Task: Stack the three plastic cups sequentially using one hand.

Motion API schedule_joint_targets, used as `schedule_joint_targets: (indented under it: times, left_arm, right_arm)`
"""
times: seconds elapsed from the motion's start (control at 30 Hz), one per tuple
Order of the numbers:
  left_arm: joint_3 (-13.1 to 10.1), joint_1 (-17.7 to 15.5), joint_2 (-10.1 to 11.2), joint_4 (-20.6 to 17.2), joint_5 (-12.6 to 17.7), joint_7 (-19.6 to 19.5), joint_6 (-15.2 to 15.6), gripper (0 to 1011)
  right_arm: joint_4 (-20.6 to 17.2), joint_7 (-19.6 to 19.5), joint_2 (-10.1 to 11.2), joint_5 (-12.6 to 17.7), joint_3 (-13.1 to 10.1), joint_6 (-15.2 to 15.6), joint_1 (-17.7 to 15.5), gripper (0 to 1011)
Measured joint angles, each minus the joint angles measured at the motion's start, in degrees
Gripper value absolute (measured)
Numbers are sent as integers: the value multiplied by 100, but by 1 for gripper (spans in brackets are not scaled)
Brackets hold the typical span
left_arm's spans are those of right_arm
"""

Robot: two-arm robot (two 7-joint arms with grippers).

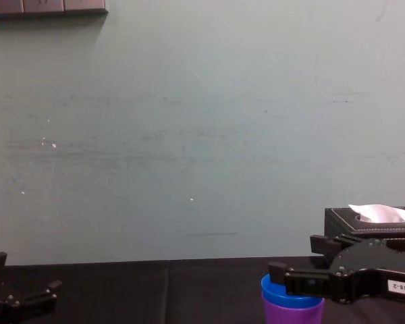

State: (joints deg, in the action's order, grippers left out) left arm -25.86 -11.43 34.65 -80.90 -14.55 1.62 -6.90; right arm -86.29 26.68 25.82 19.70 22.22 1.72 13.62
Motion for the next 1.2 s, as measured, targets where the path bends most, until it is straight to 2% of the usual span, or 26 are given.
schedule_joint_targets:
  times: [0.27,0.73,0.93,1.2]
  left_arm:
    - [0,0,0,0,0,0,0,1011]
    - [0,0,0,0,0,0,0,1011]
    - [0,0,0,0,0,0,0,1011]
    - [0,0,0,0,0,0,0,1011]
  right_arm:
    - [-246,47,168,13,-91,-148,-216,1003]
    - [-993,401,933,332,-399,-255,-1002,1003]
    - [-1126,526,1176,393,-413,-295,-1250,1003]
    - [-1102,607,1286,470,-346,-255,-1405,1003]
